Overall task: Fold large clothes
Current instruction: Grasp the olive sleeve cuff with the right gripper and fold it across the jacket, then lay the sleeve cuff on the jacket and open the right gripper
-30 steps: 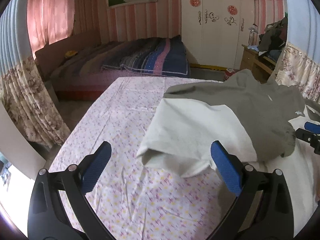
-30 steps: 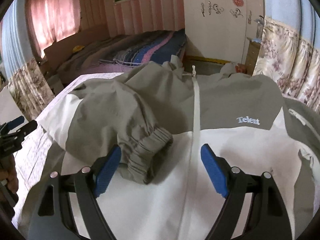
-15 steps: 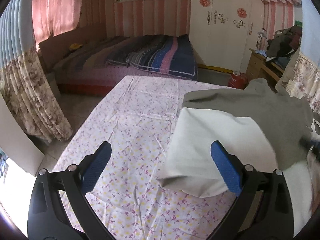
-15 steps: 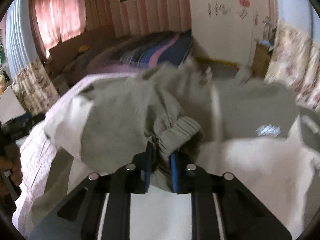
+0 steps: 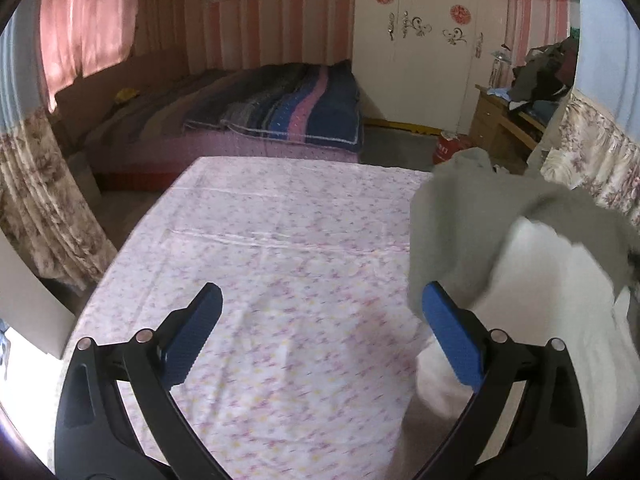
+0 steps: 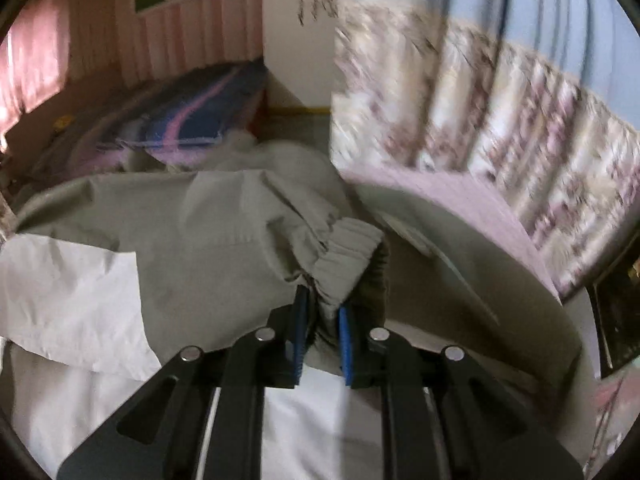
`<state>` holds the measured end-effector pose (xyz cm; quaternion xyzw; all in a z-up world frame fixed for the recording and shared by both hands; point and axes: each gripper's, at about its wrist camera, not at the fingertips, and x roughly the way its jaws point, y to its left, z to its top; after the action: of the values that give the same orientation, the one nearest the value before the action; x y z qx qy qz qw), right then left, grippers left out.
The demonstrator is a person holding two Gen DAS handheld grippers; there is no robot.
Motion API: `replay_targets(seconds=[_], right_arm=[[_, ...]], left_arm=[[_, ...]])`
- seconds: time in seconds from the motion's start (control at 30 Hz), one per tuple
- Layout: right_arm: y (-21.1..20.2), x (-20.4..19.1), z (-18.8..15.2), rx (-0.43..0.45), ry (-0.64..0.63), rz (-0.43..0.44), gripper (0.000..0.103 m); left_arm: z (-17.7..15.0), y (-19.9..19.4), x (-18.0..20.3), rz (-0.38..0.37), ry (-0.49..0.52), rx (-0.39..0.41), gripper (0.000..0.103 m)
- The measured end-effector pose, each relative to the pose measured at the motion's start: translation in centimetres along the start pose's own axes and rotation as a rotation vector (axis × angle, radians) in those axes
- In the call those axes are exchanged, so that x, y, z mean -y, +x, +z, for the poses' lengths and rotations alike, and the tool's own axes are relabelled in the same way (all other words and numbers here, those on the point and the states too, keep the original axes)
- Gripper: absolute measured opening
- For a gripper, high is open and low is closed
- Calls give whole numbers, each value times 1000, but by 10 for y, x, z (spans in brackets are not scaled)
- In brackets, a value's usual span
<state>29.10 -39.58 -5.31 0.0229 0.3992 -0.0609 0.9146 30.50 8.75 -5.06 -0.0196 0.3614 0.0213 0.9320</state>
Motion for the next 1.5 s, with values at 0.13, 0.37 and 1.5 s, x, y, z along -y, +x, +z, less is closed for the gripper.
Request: replay_targets(seconds=[0.13, 0.37, 1.5], right_arm=[[6, 15, -16, -22, -4, 27, 14], [2, 7, -18, -11, -26, 72, 14], [-71, 2, -35, 48, -61, 147, 57]], left_arm=[[5, 13, 21, -53, -3, -44, 99], [14, 38, 60, -16, 57, -70, 99], [-6, -38, 26, 139, 135, 61, 91]])
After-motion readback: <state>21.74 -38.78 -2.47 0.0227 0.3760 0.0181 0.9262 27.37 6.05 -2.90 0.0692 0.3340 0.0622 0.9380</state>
